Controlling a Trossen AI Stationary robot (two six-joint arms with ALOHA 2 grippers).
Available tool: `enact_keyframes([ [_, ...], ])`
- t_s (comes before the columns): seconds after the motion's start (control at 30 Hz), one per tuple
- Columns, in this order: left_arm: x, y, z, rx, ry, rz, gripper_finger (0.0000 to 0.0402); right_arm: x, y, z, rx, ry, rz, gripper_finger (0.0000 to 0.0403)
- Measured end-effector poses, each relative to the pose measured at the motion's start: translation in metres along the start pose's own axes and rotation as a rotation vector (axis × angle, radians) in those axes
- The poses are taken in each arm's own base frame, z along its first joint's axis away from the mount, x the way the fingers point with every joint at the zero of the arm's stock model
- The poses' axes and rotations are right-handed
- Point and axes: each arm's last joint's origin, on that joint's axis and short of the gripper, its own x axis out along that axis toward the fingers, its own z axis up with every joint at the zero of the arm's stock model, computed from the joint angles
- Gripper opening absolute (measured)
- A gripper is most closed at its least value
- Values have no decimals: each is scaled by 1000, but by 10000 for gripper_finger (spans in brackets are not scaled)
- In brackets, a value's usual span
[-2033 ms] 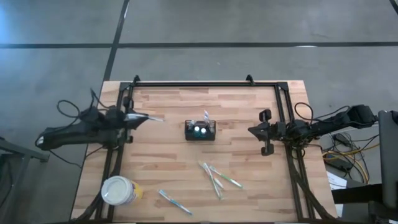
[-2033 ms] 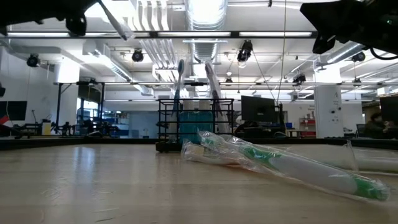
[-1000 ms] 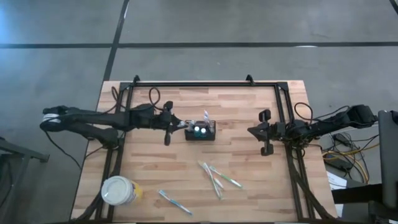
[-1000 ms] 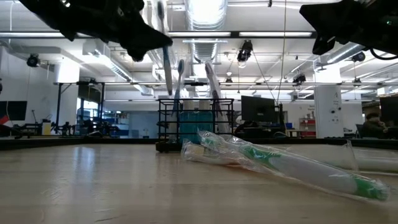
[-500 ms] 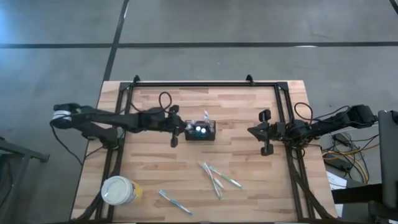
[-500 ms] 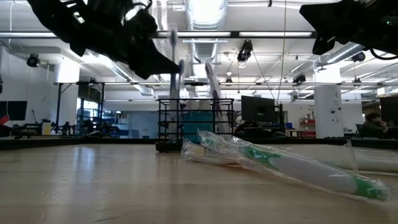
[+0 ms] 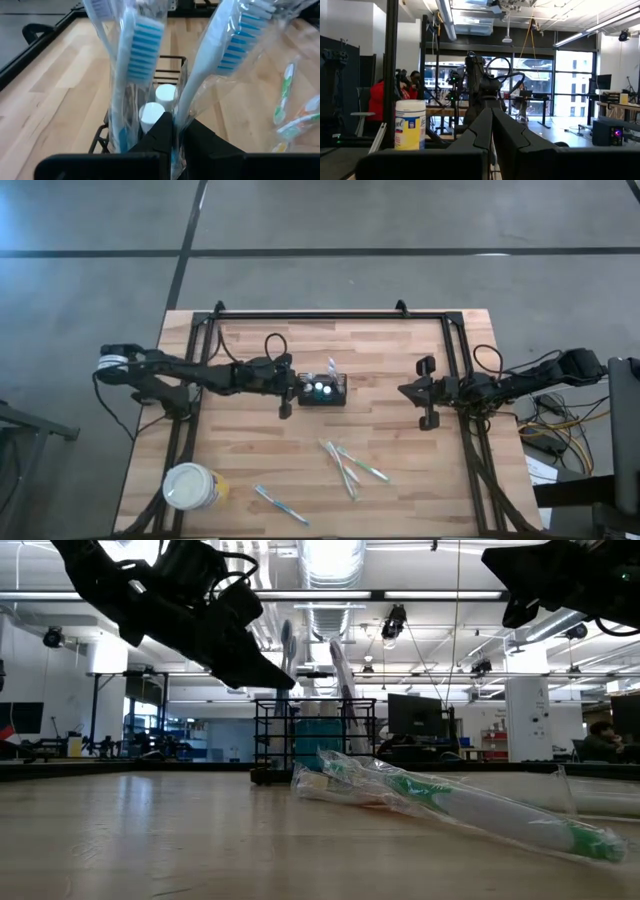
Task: Pick & Place toothbrushing station
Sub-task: Put the blue toothbrush into the black wire organizer, then put the green toothbrush into the black wire organizer
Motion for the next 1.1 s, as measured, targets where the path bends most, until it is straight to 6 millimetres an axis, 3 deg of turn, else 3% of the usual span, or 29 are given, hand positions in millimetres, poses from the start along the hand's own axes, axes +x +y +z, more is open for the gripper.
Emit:
enact_keyframes([
  [0.43,5,0,-6,14,26,-8,47,0,0,0,-1,3,1,8],
  [0.7,3,-1,-4,-9,14,-25,105,0,0,0,-1,5,1,8],
  [1.1,-6,-1,7,-9,-36,-39,235,0,0,-1,0,5,1,8],
])
